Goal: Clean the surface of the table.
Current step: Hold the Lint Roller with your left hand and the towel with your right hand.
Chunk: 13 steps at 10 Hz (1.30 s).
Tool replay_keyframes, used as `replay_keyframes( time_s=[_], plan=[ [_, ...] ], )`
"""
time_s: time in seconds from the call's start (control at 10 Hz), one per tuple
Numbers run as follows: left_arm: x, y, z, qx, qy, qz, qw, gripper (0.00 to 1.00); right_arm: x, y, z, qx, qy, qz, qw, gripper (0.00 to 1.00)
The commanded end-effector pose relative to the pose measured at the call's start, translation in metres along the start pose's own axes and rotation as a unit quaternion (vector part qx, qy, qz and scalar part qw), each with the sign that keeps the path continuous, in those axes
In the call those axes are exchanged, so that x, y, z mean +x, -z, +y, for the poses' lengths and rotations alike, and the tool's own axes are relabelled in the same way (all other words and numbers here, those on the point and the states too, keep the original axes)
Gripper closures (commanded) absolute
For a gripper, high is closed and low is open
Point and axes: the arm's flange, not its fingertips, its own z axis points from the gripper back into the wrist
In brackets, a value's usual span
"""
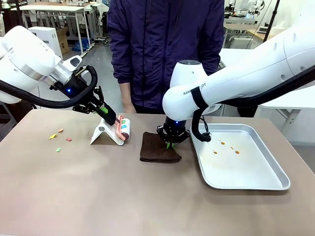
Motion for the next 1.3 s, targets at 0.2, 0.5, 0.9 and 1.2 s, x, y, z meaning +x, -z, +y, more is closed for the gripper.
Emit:
replay_keyframes(
  time_s=[0.2, 0.5, 0.9, 1.2],
  plan=[
    [-0.013, -0.014, -0.012, -0.052, 0.024, -0.019, 0.998, 1.0, 0.0, -0.014, -0.029, 0.081, 0.009, 0.014, 0.997, 1.0],
    [-0.034, -0.036, -0.013, -0.108, 0.051, -0.004, 0.993, 0.88, -0.009, -0.051, -0.086, 0.254, 0.002, 0.035, 0.966, 1.0],
    [-0.055, -0.109, 0.038, -0.252, 0.078, 0.025, 0.964, 0.88, -0.046, -0.09, -0.161, 0.43, -0.065, 0.097, 0.895, 1.0],
    [-0.074, -0.166, 0.116, -0.325, 0.061, 0.037, 0.943, 0.88, -0.081, -0.116, -0.228, 0.512, -0.031, 0.063, 0.856, 1.0]
  ],
)
